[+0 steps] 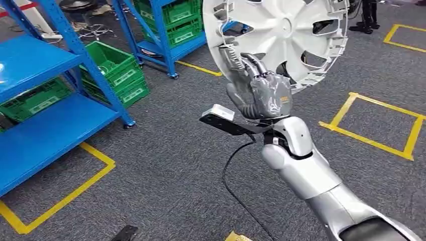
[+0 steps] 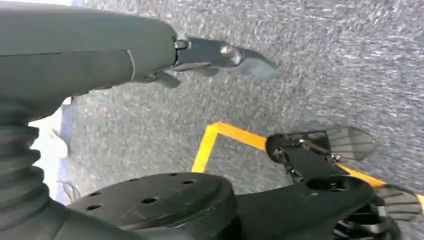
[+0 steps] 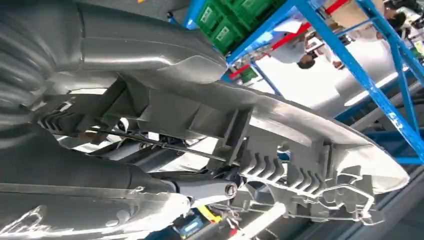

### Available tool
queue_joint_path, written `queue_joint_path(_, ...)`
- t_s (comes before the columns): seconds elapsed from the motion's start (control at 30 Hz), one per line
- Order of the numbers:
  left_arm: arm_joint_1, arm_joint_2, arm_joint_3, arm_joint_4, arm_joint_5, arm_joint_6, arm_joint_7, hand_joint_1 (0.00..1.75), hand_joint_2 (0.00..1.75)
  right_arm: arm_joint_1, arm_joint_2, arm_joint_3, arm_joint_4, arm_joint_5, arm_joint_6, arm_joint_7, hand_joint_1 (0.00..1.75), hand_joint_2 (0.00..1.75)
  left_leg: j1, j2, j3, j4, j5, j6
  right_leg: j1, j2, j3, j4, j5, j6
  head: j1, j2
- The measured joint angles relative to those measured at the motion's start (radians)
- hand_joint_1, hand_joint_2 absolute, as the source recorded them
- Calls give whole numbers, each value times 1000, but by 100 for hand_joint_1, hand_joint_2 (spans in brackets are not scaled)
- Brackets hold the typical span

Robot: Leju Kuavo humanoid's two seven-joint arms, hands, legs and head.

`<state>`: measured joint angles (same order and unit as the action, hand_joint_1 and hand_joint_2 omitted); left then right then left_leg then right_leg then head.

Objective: Take the parts from the cabinet and place them on the table.

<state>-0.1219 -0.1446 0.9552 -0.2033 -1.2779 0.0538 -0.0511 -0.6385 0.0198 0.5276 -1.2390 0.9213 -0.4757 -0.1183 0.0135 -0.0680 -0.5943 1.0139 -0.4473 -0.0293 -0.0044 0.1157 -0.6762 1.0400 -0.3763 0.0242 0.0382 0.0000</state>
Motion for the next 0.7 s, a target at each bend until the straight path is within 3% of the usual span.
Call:
queue_joint_path(0.07, 1, 2, 0, 0, 0, 0, 0, 0, 175, 4, -1, 0, 0, 0, 0, 0, 175, 175, -3, 16, 0, -2, 3, 10, -5, 21, -1, -11, 8, 15, -2, 0)
queue_joint_path(0.1, -1, -2, 0, 0, 0, 0, 0, 0, 175, 6, -2, -1, 0, -1, 0, 0, 175, 175, 6, 31, 4, -10, 12, 18, -3, -3, -13, -4, 6, 17, -4, 0)
queue_joint_path(0.13, -2, -2, 0, 0, 0, 0, 0, 0, 175, 4, -2, -2, 0, 0, 0, 0, 175, 175, 5, 39, 5, -11, 11, 24, 4, -60, -23, 23, -16, 23, 12, 0)
queue_joint_path(0.17, -1, -2, 0, 0, 0, 0, 0, 0, 175, 2, -2, -2, 0, 0, 0, 0, 175, 175, 5, 48, 7, -11, 10, 26, 2, -87, -49, 82, -50, 29, 18, 0)
queue_joint_path(0.23, 3, -1, 0, 0, 0, -1, 0, 0, 175, 3, -2, -1, 0, 2, 0, -1, 175, 175, 4, 71, 8, -11, 8, 29, 0, -106, -123, 242, -120, 37, 18, 0)
queue_joint_path(0.27, 4, 0, 0, 0, -1, -1, 0, 0, 175, 3, -2, -1, 0, 2, 0, -1, 175, 175, 4, 82, 9, -11, 7, 29, -3, -108, -147, 294, -134, 40, 17, 0)
queue_joint_path(0.3, 4, 0, 0, 0, -2, -1, 0, 0, 175, 5, -3, -1, 1, 2, 0, 0, 175, 175, 4, 92, 10, -11, 6, 27, -6, -108, -146, 292, -123, 42, 18, 0)
queue_joint_path(0.33, 4, -1, 0, 0, -2, -1, 0, 0, 175, 6, -4, -1, 1, 2, 0, 1, 175, 175, 4, 102, 13, -10, 4, 24, -7, -110, -118, 246, -93, 42, 18, 0)
queue_joint_path(0.37, 4, -1, 0, 0, -3, -1, 0, 0, 175, 6, -4, -1, 1, 2, 0, 2, 175, 175, 5, 110, 17, -10, 1, 20, -7, -118, -71, 160, -53, 42, 17, 0)
queue_joint_path(0.4, 3, -2, 0, 0, -3, -1, 0, 0, 175, 5, -4, -1, 0, 2, 0, 1, 175, 175, 6, 120, 22, -10, -3, 15, -7, -137, -18, 68, -17, 42, 18, 0)
queue_joint_path(0.43, 2, 0, 0, 0, -3, -1, 0, 0, 175, 3, -4, -1, 0, 3, 0, 0, 175, 175, 0, 127, 26, -10, -8, 9, -2, -186, 13, 5, -21, 44, 18, 0)
queue_joint_path(0.47, 1, 0, 0, 0, -3, -1, 0, 0, 175, 1, -4, -1, 0, 3, 0, -1, 175, 175, -9, 133, 25, -6, -11, 3, -1, -179, 20, 0, -16, 26, 15, 0)
queue_joint_path(0.6, 0, 2, 0, 0, -3, -1, 0, 0, 175, 4, -6, -2, 0, 2, 0, 2, 175, 175, -6, 164, 32, -17, -15, -18, 2, -132, 11, 0, -13, -4, 10, 0)
queue_joint_path(0.63, -2, 2, 0, 0, -3, -1, 0, 0, 175, 3, -6, -2, 0, 3, 0, 1, 175, 175, -2, 130, 27, -4, -30, -21, -2, -122, 12, -3, -11, -9, 7, 0)
queue_joint_path(0.67, -1, 2, 0, 0, -3, -1, 0, 0, 175, 1, -6, -2, 0, 3, 0, 2, 175, 175, -3, 97, 3, 47, -63, -19, -4, -115, 12, -4, -9, -17, 5, 0)
queue_joint_path(0.7, -1, 2, 0, 0, -3, -1, 0, 0, 175, 1, -6, -2, 0, 3, 0, 1, 175, 175, -4, 81, -38, 130, -103, -19, -4, -105, 12, -5, -9, -20, 2, 0)
